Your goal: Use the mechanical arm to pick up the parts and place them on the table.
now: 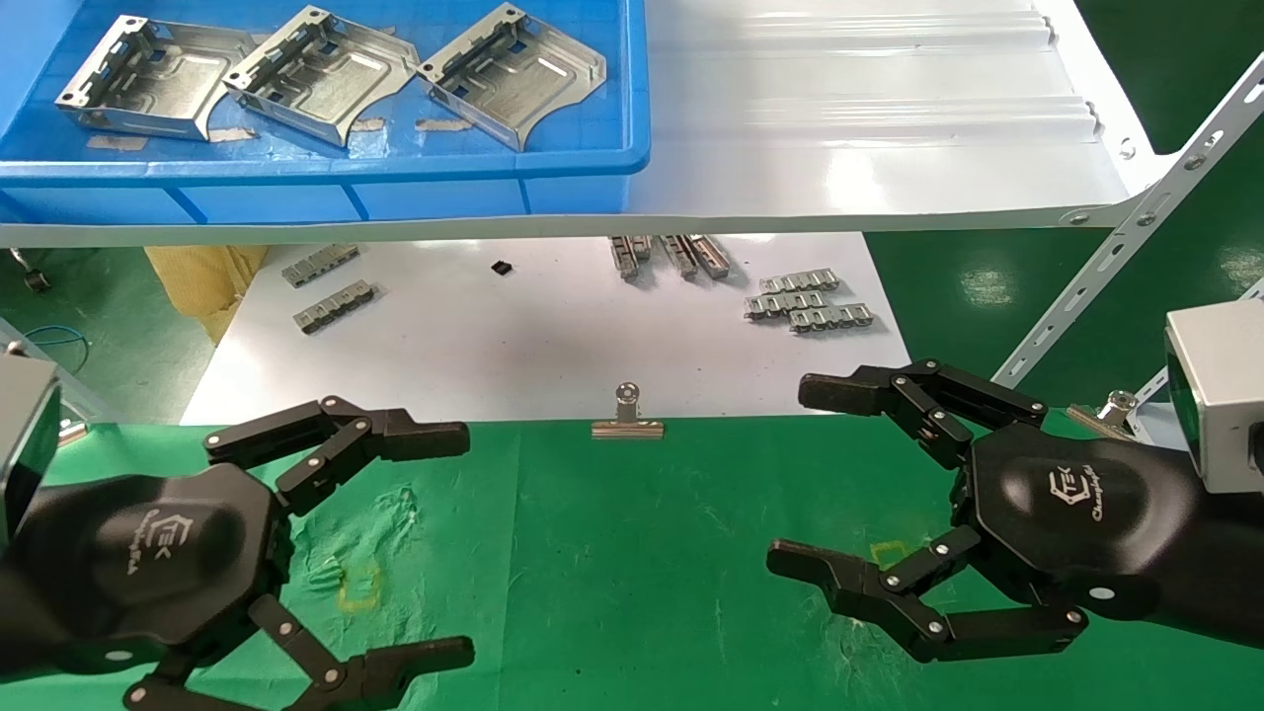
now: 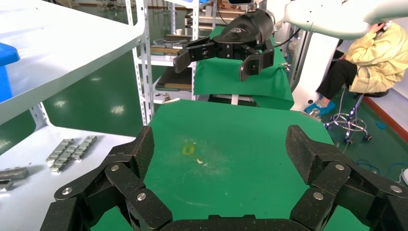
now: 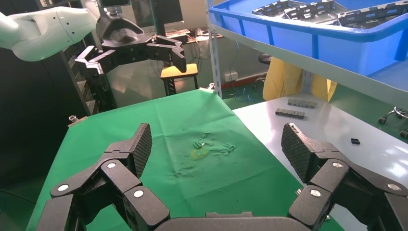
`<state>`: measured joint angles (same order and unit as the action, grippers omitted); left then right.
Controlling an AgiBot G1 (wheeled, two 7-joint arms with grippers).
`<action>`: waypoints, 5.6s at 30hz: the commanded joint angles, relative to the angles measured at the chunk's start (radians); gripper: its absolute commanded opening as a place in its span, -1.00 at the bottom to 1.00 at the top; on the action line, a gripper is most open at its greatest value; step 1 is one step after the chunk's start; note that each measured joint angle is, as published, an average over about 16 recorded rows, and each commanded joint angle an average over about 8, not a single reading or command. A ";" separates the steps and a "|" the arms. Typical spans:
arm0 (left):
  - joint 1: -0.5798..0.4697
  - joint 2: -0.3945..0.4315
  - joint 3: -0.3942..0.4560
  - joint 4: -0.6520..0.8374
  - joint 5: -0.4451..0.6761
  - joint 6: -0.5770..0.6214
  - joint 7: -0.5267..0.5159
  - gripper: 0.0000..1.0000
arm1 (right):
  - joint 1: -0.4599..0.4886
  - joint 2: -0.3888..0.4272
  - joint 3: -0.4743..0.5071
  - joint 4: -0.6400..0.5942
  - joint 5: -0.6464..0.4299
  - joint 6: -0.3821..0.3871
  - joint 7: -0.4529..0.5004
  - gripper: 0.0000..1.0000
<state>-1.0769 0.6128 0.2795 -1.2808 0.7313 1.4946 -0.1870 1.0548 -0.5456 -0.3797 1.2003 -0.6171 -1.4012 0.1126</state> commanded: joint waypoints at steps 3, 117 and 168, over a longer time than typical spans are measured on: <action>0.000 0.000 0.000 0.000 0.000 0.000 0.000 1.00 | 0.000 0.000 0.000 0.000 0.000 0.000 0.000 1.00; -0.779 0.184 0.360 0.644 0.890 -0.712 -0.666 -1.00 | 0.000 0.000 0.000 0.000 0.000 0.000 0.000 -1.00; -0.559 0.011 0.119 0.258 0.332 -0.281 -0.158 -1.00 | 0.000 0.000 0.000 0.000 0.000 0.000 0.000 -1.00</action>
<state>-1.6392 0.6281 0.4022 -1.0109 1.0642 1.2268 -0.3472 1.0548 -0.5456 -0.3797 1.2002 -0.6171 -1.4012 0.1126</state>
